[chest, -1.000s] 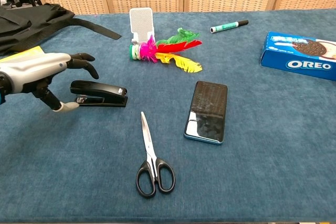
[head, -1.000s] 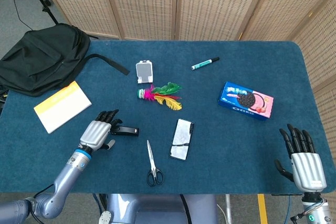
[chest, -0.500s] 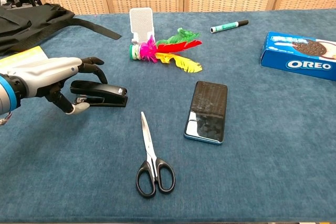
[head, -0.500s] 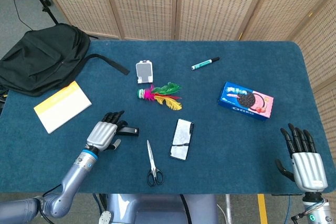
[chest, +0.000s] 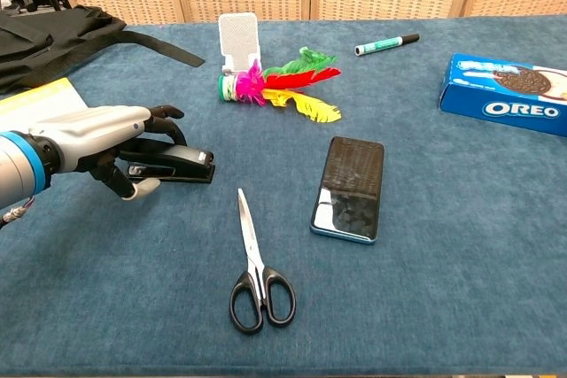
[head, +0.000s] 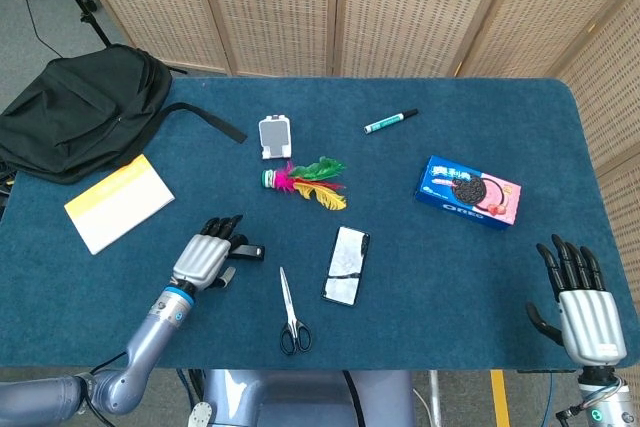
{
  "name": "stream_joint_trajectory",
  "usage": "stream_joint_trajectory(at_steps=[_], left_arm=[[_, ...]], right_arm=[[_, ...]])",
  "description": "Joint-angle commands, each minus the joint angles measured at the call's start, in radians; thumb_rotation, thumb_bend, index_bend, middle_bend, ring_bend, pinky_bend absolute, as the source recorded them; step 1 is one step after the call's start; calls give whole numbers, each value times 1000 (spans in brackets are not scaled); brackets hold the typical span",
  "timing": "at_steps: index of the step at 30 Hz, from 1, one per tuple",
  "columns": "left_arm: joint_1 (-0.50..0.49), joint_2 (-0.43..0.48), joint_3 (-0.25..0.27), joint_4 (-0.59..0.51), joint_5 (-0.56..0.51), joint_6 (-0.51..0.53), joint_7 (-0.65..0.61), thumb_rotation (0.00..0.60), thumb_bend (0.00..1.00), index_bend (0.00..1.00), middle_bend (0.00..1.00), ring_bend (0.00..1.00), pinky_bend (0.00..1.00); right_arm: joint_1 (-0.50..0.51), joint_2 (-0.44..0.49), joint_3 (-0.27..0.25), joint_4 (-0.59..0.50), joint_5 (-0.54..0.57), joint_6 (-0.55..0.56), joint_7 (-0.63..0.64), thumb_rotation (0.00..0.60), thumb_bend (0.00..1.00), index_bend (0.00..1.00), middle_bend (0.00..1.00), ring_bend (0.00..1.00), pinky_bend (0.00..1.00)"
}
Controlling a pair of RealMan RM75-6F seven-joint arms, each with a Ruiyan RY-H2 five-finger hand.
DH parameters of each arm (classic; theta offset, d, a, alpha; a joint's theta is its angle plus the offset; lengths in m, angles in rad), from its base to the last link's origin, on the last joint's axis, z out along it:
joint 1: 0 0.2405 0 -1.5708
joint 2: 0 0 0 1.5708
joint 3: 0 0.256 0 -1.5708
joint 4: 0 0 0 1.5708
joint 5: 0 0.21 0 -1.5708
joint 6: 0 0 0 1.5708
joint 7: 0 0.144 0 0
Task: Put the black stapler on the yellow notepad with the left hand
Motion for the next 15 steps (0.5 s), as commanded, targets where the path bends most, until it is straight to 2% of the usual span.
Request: stream_joint_trajectory(at_steps=[1,9,15], left_arm=[[-2,-11,3,6,-1,14,8,600,462,378,92,87,85],[-4,-31,5,27,-9,36,12,600,589,515,187,163,164],[-2,-45,6,42,-1,46,-4,600,616,618,257,222,211]], right_arm=[[0,1,1,-1,1,0,2,600,331,67,0,0,0],[1,0,1,-2,-1,1,0,600,326,67,0,0,0],[1,-1,3,-1,-1,4,3,600,329,67,0,0,0]])
